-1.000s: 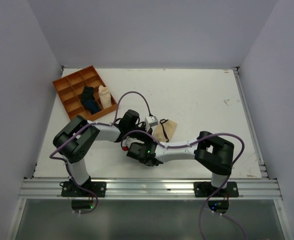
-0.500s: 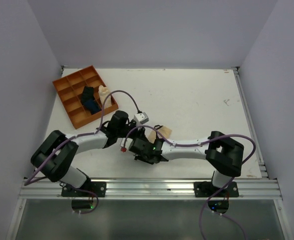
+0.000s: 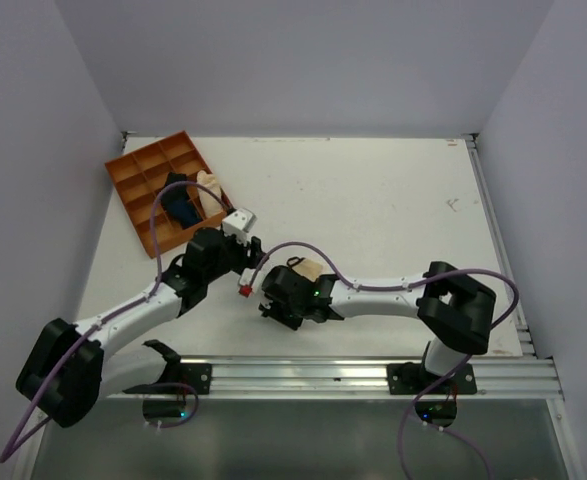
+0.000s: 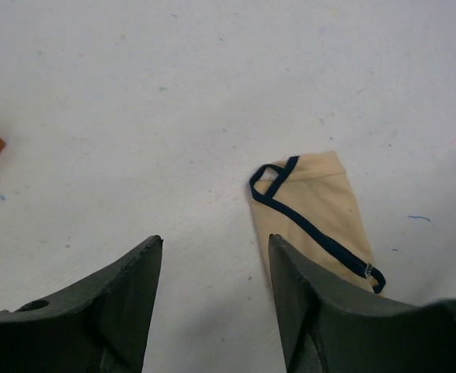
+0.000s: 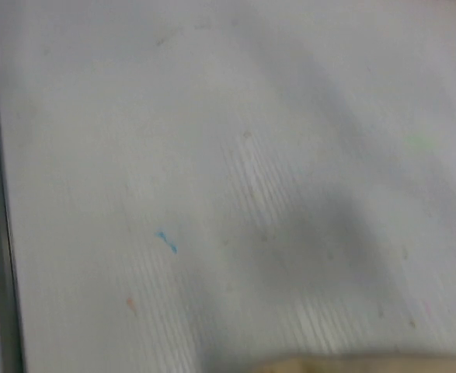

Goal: Roll the underwear

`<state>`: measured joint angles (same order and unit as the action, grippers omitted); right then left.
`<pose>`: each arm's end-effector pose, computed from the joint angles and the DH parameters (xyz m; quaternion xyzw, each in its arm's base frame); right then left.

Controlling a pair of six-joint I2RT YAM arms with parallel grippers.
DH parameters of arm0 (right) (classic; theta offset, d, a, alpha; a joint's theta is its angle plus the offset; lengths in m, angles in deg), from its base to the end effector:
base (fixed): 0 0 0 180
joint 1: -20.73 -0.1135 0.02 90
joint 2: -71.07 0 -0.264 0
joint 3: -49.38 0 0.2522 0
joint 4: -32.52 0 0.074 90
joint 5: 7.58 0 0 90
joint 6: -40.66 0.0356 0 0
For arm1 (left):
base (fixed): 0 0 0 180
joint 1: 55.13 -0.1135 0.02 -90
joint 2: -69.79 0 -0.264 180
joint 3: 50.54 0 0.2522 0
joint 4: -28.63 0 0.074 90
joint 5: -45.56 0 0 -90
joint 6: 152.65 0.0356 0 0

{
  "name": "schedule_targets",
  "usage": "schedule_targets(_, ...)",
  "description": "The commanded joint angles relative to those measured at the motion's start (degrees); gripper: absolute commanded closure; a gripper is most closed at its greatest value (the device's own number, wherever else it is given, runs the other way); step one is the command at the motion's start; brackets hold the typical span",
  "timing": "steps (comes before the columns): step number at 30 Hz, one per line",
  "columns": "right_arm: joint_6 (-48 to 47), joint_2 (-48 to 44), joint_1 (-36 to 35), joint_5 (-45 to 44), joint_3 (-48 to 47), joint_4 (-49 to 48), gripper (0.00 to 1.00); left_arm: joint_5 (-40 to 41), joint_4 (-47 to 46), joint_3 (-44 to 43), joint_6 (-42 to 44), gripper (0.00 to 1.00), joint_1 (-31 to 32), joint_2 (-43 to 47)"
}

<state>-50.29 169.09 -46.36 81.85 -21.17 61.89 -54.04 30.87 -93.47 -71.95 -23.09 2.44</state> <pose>0.1329 0.3135 0.1668 -0.5350 0.7952 0.1517 0.2417 0.2049 -0.1353 0.2039 0.2103 0.8228 -0.2513 0.4644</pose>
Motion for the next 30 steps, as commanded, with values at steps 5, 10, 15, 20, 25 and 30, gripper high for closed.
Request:
schedule_targets(5,6.2,-3.4,3.7,-0.7,4.7,0.8,1.0,4.6,2.7,-0.7,-5.9,0.34,-2.5,5.4)
schedule_targets(10,6.2,-4.6,4.0,-1.2,4.7,0.4,1.0,-2.9,11.3,-6.1,-2.8,0.55,-3.3,-6.6)
schedule_targets(15,5.3,-4.7,5.0,0.4,4.0,0.8,1.0,-5.6,11.4,-4.4,-2.0,0.59,-4.0,-10.3)
schedule_targets(20,5.3,-5.9,7.7,5.2,3.7,0.9,1.0,-7.6,12.9,-4.1,-2.0,0.69,-5.4,-10.3)
schedule_targets(25,6.0,-7.0,12.8,16.1,4.4,0.9,1.0,-11.7,5.4,0.1,-2.5,0.69,-8.7,-2.9)
schedule_targets(30,6.2,-6.6,17.8,26.4,5.8,-0.6,1.0,-20.7,-5.6,5.5,-4.0,0.62,-10.1,0.6)
